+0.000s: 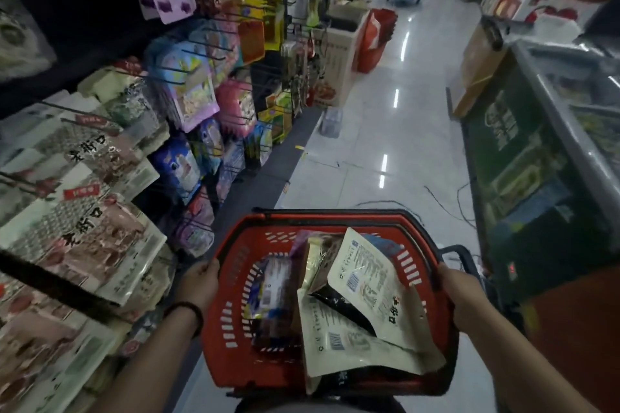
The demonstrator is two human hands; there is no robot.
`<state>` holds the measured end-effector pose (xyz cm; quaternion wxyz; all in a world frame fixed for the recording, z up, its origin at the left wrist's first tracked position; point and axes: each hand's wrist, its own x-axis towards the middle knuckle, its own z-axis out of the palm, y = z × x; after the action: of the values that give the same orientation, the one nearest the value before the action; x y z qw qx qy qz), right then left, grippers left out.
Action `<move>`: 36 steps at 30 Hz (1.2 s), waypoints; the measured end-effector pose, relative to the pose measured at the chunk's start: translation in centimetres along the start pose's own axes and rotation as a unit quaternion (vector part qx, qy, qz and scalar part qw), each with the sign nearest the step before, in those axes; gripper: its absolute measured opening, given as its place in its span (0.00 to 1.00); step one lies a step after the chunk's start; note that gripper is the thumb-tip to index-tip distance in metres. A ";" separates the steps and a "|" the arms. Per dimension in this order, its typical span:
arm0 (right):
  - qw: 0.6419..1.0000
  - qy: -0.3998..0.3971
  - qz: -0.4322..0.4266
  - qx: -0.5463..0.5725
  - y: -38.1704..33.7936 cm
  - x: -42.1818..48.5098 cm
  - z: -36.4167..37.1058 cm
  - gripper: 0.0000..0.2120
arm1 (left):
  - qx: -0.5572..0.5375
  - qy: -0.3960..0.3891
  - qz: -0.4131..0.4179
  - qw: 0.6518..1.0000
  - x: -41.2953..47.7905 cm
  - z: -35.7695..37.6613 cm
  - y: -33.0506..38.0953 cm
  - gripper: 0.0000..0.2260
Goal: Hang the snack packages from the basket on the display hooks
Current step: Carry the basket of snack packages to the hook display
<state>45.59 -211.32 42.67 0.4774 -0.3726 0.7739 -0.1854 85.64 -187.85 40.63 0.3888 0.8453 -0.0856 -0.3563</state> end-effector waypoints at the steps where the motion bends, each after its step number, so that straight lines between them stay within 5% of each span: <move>1: 1.000 -0.005 -0.004 0.004 -2.1 0.7 0.7 0.15 | 0.003 0.006 -0.003 1.000 1.4 0.6 1.0 0.19; 8: 0.997 -0.066 -0.043 -0.005 -14.7 10.0 8.0 0.11 | 0.004 0.056 -0.041 0.998 8.8 5.4 6.9 0.18; 16: 0.971 -0.176 -0.101 -0.129 -28.1 19.8 17.7 0.15 | -0.133 0.117 -0.180 0.968 16.2 10.0 4.3 0.31; 18: 0.966 -0.193 -0.097 -0.145 -30.5 20.7 20.4 0.16 | -0.176 0.134 -0.199 0.955 14.9 10.2 7.4 0.26; 21: 0.960 -0.203 -0.096 -0.167 -33.1 21.3 24.5 0.13 | -0.211 0.156 -0.214 0.941 15.1 10.1 9.6 0.16; 28: 0.948 -0.221 -0.107 -0.201 -35.4 22.7 30.8 0.15 | -0.265 0.168 -0.240 0.919 18.1 8.7 8.1 0.22; 31: 0.944 -0.240 -0.100 -0.202 -36.0 23.0 33.3 0.14 | -0.264 0.176 -0.248 0.916 21.0 10.3 0.7 0.27; 36: 0.919 -0.302 -0.113 -0.227 -37.5 24.6 38.4 0.04 | -0.255 0.217 -0.266 0.904 19.3 11.1 2.4 0.21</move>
<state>87.70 -251.73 33.72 0.5669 -0.5944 0.5668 0.0640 92.69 -204.30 27.09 0.4908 0.7651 0.3229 -0.2635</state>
